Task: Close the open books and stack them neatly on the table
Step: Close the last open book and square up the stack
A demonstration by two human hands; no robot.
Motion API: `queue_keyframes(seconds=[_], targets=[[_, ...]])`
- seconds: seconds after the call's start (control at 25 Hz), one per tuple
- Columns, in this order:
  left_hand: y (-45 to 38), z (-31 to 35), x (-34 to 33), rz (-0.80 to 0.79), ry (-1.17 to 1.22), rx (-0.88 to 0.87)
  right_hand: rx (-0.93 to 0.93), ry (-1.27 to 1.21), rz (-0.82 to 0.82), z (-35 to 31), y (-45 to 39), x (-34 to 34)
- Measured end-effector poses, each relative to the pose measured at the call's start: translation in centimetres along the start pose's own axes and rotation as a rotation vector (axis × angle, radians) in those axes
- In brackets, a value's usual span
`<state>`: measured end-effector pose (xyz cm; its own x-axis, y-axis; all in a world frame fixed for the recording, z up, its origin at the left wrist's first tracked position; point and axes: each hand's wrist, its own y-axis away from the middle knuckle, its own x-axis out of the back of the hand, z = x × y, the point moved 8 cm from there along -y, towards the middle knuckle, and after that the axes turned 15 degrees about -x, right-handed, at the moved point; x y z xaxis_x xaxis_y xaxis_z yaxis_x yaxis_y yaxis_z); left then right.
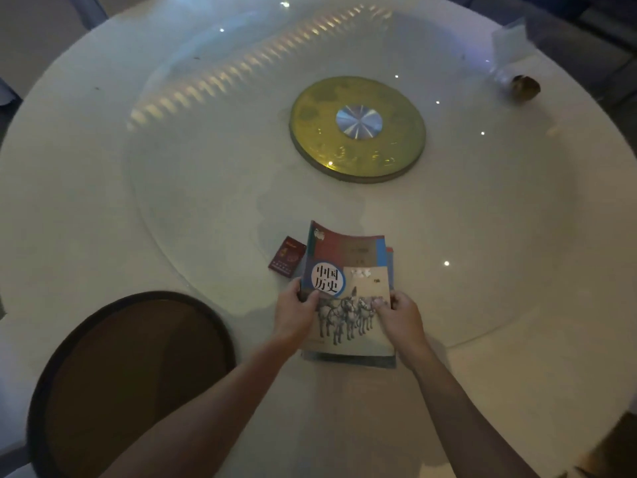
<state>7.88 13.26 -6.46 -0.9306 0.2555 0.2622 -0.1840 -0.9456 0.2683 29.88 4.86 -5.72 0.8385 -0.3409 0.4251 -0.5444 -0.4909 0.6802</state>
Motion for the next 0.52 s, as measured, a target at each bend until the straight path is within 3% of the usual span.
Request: queue_keyframes(seconds=[0.24,0.52], targets=[[0.5,-1.2,-2.3,0.000,-0.197,-0.029,-0.074,0.128,0.086,3.2,-1.4,1.1],[0.5,-2.2,-1.6,-0.016,-0.520,-0.028,0.013,0.477,0.227,2.7,-2.3,1.1]])
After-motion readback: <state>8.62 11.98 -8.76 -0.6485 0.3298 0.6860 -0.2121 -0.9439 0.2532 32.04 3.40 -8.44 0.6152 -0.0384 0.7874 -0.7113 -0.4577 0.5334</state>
